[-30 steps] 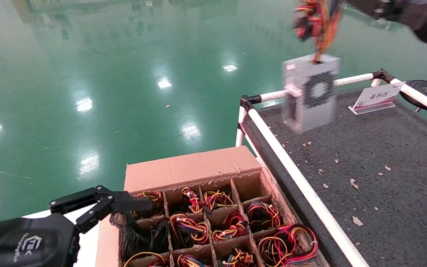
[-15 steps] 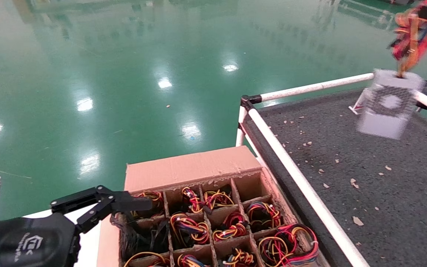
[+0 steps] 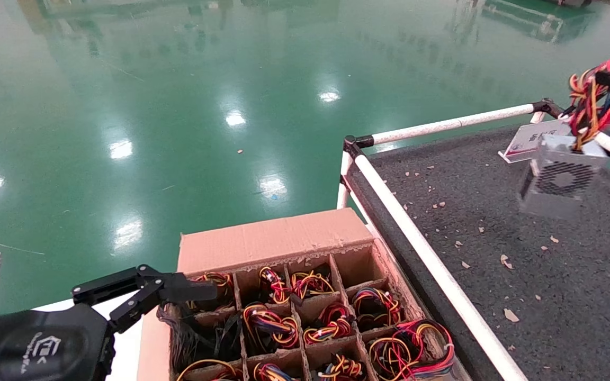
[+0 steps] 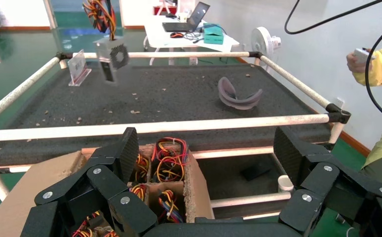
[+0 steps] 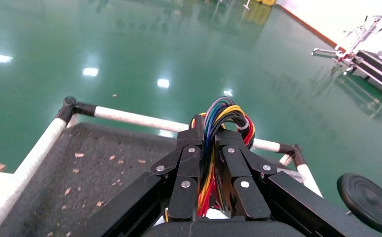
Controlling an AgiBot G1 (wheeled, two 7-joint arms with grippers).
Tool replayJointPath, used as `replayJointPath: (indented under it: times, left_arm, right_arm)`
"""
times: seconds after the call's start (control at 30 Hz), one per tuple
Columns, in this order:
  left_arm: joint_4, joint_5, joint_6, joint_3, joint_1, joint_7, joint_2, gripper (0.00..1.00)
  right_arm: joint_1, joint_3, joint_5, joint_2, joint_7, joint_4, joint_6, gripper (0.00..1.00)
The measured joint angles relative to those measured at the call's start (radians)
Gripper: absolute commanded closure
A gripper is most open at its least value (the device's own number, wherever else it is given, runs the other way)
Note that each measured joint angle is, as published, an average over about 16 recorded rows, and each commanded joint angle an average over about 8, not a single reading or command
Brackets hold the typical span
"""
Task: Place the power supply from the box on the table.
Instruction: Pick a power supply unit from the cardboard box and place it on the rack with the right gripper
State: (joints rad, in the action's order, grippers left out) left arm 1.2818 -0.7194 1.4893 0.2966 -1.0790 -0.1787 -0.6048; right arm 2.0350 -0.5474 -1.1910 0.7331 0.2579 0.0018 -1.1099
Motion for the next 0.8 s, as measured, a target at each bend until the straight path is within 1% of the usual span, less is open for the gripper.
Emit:
replayJointPath:
  times: [0.53,0.67,0.8]
  left_arm:
    - [0.0,0.001,0.0,0.001,0.0,0.0,0.0,0.0]
    - [0.0,0.001,0.0,0.001,0.0,0.001,0.0,0.0]
    - [0.0,0.001,-0.001,0.001,0.0,0.001,0.001,0.0]
  right_arm:
    - [-0.068,-0.007,-0.01,0.062,0.024,0.002,-0.081,1.0]
    - [-0.077,-0.015,-0.021,0.082,0.033,0.004,-0.079,1.0]
    - [-0.083,-0.026,-0.037,0.101,0.047,0.008,-0.062,1.0]
